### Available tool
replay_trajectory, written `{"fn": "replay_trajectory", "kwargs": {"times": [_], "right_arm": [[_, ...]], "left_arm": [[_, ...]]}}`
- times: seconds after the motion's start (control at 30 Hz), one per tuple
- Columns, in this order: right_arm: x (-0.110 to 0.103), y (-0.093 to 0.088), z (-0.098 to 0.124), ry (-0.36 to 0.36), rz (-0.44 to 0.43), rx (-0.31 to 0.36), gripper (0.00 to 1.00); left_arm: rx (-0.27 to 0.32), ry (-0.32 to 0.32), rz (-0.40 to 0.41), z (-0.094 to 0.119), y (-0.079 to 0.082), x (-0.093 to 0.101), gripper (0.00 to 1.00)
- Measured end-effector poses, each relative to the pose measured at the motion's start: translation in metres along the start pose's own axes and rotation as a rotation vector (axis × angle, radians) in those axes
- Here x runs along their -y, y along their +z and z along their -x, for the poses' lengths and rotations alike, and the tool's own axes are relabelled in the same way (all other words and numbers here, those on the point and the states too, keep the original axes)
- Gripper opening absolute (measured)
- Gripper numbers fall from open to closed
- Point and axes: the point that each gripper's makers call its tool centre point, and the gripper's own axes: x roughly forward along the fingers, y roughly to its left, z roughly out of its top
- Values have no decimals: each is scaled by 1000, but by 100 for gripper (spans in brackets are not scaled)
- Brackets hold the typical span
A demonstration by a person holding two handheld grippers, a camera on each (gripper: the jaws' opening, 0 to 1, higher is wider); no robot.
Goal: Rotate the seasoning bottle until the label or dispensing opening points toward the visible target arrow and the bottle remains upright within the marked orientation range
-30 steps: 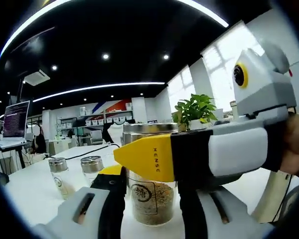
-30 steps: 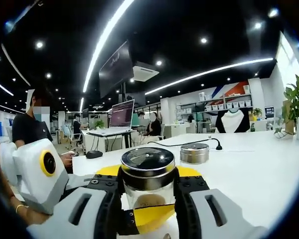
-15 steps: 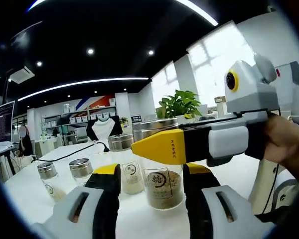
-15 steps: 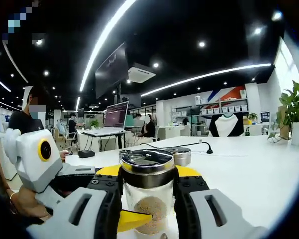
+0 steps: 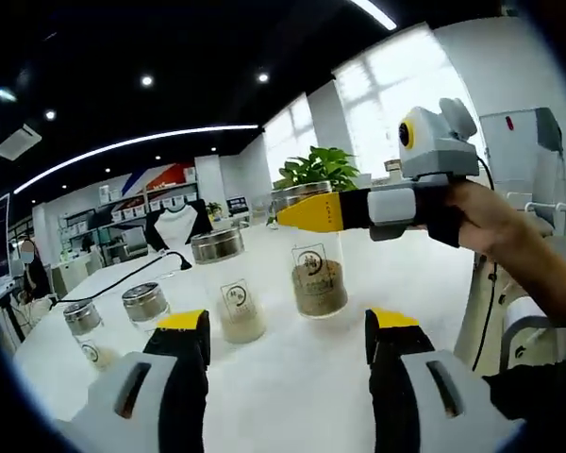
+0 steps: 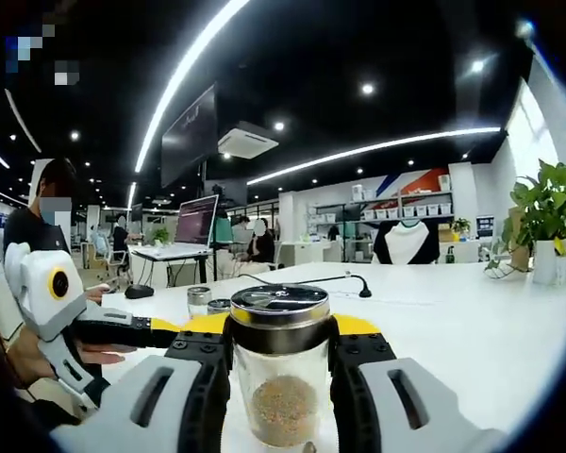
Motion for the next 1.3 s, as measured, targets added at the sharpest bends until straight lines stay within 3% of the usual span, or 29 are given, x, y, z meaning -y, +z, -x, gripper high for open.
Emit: {"fn": "replay_trajectory", "kwargs": {"times": [0.23,0.27,0.53,0.83,1.0,1.13,1.3], "right_arm": [[8,-2,-3,4,-13,-3,37],[9,-3,-4,6,-13,-7,37],[26,-3,-8,-7,-18,-10,37],[38,-5,-16,-11,-16,-3,37],[47,-5,-18,-13,-16,1,37],[51,-8,-21,-11,-33,-4,37],[55,-14,-23,-10,-31,-15,37]], "left_arm": [[-4,12,0,4,-2,-9,74],[20,43,19,8,2,-14,73],[40,53,80,24,6,-30,77],[-6,108,92,34,-8,-57,84],[8,136,116,41,-8,-70,84],[10,154,128,49,-9,-64,85],[-4,181,134,55,-15,-72,86]]}}
